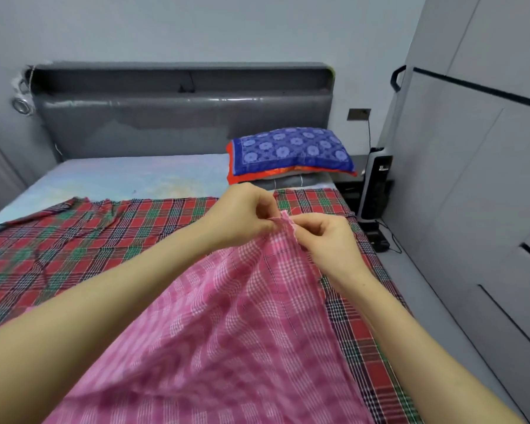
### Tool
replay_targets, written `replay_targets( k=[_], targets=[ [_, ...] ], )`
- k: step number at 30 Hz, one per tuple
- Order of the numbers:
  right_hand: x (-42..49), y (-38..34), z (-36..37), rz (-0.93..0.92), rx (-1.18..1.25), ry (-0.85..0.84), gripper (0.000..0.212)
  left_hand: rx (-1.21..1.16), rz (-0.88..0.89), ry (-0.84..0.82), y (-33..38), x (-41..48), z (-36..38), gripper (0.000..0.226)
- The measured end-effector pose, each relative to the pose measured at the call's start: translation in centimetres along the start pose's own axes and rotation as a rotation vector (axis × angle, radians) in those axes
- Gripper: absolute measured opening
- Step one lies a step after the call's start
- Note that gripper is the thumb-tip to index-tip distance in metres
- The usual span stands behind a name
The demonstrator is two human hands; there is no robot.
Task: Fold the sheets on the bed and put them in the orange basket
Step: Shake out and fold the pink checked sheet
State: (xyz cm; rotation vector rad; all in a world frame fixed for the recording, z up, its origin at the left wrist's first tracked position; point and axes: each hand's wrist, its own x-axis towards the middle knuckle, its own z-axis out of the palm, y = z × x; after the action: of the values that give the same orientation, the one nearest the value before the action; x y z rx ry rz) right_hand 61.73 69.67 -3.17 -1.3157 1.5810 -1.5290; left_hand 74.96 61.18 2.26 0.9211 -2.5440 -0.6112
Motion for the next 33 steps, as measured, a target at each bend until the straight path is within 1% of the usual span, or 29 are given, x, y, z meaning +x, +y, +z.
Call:
replay_targets(
  k=[4, 6, 10, 14, 17, 18, 21, 22, 25, 26, 28, 29, 30, 31, 33],
  targets=[
    [-2.3, 0.2, 0.1, 0.005, -0.005, 0.039, 0.013, 0.059, -0.086, -0.004, 1.4, -1.4, 0.7, 0.007],
    [-4.1, 0.3, 0.2, 0.001, -0.002, 0.053, 0.012, 0.03, -0.146, -0.041, 2.2, -2.5, 1.2, 0.002],
    [-7.2, 0.3, 0.3, 0.038, 0.04, 0.097, 0.011, -0.03, -0.231, -0.072, 3.4, -4.7, 1.7, 0.005],
    [-10.4, 0.1, 0.2, 0.058, 0.049, 0.125, 0.015, -0.079, -0.254, -0.09, 4.7, -6.9, 2.2, 0.01],
    [-13.2, -0.3, -0.3, 0.078, 0.058, 0.135, 0.015, -0.039, -0.206, -0.161, 5.9, -8.6, 3.2, 0.022],
    [-14.0, -0.3, -0.6, 0.089, 0.056, 0.13, 0.015, -0.035, -0.2, -0.215, 6.2, -9.0, 3.5, 0.022],
    [-18.1, 0.0, -2.9, 0.141, 0.018, 0.069, 0.016, -0.112, -0.212, -0.493, 8.0, -10.8, 5.0, 0.013],
    [-20.1, 0.1, -4.0, 0.162, 0.005, 0.047, 0.016, -0.174, -0.232, -0.594, 9.0, -11.5, 5.9, 0.014],
    [-24.9, 0.5, -7.4, 0.224, -0.024, -0.034, 0.016, -0.322, -0.298, -0.815, 11.8, -13.4, 8.2, 0.027],
    [-26.6, 0.5, -8.6, 0.245, -0.031, -0.056, 0.014, -0.346, -0.301, -0.886, 13.0, -14.1, 9.3, 0.024],
    [-30.6, 0.8, -11.2, 0.285, -0.023, -0.059, 0.015, -0.384, -0.313, -1.023, 16.1, -16.1, 11.8, 0.011],
    [-32.6, 1.3, -12.4, 0.313, -0.01, -0.021, 0.017, -0.411, -0.341, -1.068, 17.8, -17.2, 13.1, 0.009],
    [-35.1, 2.2, -13.6, 0.351, 0.019, 0.058, 0.019, -0.435, -0.379, -1.116, 19.5, -18.4, 14.9, 0.005],
    [-36.4, 3.2, -14.3, 0.391, 0.057, 0.138, 0.02, -0.467, -0.42, -1.131, 20.4, -19.2, 15.9, 0.009],
    [-40.9, 7.3, -16.2, 0.522, 0.084, 0.349, 0.017, -0.494, -0.47, -1.192, 22.6, -20.8, 19.9, 0.025]
  ],
)
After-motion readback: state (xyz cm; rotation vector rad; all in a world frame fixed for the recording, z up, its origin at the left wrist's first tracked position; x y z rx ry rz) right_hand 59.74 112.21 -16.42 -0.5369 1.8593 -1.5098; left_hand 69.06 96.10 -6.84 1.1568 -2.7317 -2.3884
